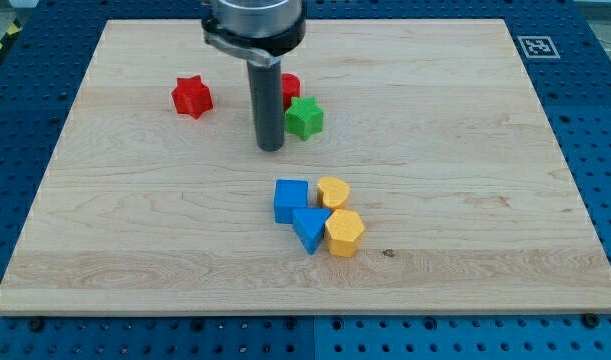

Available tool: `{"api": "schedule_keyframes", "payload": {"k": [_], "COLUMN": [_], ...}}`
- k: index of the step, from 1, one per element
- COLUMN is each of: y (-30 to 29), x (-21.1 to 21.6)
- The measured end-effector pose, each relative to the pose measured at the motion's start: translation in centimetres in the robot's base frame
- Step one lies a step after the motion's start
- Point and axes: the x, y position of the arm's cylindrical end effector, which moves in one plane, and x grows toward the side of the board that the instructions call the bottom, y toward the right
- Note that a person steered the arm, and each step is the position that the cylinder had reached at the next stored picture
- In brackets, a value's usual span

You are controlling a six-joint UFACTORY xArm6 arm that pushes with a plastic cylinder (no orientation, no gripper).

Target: Move your arm diagonally to the red star

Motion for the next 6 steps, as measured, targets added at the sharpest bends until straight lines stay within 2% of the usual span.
{"api": "schedule_keyframes", "payload": {"k": [1, 2, 3, 4, 5, 6], "y": [-5.6, -8.1, -8.1, -6.8, -8.1, -13.8], "x": [-0.1, -3.1, -6.2, -7.1, -5.6, -6.3]}}
